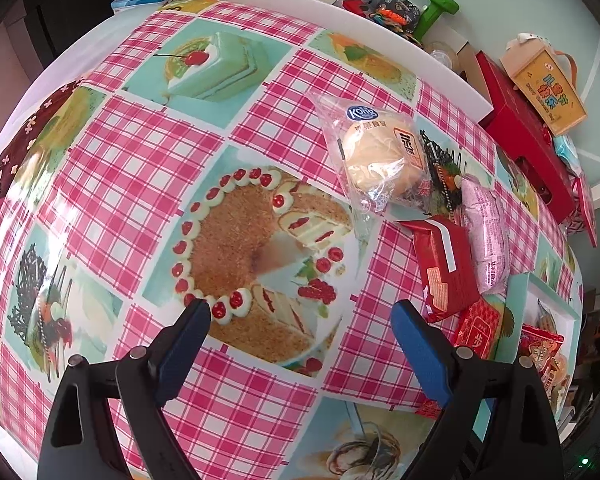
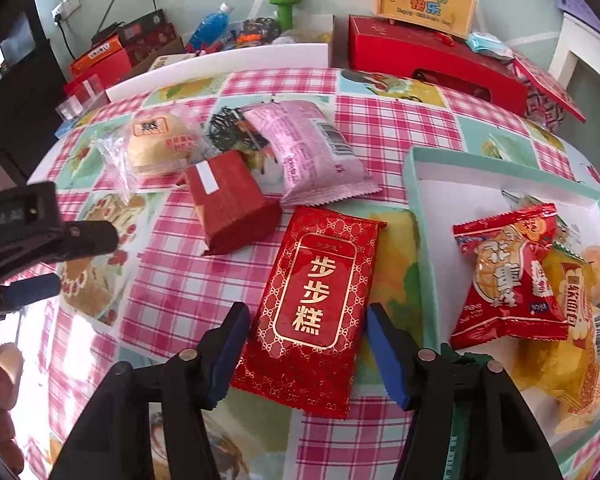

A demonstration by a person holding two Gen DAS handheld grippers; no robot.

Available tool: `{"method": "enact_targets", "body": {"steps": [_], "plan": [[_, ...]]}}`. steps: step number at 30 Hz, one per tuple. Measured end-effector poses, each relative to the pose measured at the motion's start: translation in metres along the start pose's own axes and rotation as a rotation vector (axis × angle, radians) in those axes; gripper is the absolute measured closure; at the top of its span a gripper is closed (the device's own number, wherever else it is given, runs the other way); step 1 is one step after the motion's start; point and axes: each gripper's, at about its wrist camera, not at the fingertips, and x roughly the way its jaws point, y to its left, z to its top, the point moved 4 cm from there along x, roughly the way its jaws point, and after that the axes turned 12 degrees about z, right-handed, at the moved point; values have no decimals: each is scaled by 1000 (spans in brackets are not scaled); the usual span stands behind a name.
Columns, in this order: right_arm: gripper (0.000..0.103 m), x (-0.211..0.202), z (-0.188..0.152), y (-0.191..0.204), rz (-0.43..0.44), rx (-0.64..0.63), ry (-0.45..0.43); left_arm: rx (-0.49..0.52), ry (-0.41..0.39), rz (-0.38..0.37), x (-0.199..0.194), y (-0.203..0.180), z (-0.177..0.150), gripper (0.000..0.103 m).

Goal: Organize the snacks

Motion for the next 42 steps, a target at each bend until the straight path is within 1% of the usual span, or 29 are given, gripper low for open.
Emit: {"method": "enact_targets", "body": {"steps": [2,3,4,8,10,13,17,19,27,28,29,30,32,33,34,38,40,42], "plan": [[40,1,1,-6,-48,10,-9,9,0,-3,1,-4,1,11],[43,1,1,-9,-63,15,-13,13,1,-3,2,-7,2,11],[44,1,2,-10,-67,14,-19,20,2,-7,3,-10,2,11],[44,0,4,-11,-60,21,-27,50,10,-51,5,-28,7,11],[44,-2,4,-12,-46,31,-32,70,0,-81,4,-40,12,11],[44,-4,6,-13,-29,46,-37,97,-15,-101,3,-55,16,11],[44,-2,7,-14,-31,45,-37,140,-9,-124,9,-77,19,11],[44,-2,7,-14,-30,45,-37,166,-10,-122,12,-89,22,11],[44,-2,6,-13,-29,45,-36,277,-61,-86,21,-130,37,11],[44,-2,6,-13,-28,46,-36,282,-62,-76,23,-134,37,15],[44,-2,7,-13,-26,46,-36,289,-63,-66,26,-139,38,23],[44,-2,6,-13,-26,46,-36,295,-63,-60,28,-142,37,28],[44,-2,6,-13,-24,46,-35,311,-56,-77,30,-152,35,42],[44,-2,6,-12,-23,47,-35,315,-59,-84,29,-154,34,45],[44,-2,6,-12,-21,49,-34,316,-60,-91,28,-156,33,51],[44,-2,6,-12,-14,54,-30,323,-59,-102,27,-150,31,59],[44,-3,6,-12,-5,57,-28,311,-45,-112,27,-141,30,61],[44,-3,6,-13,4,58,-25,294,-44,-98,27,-132,31,61]]}}
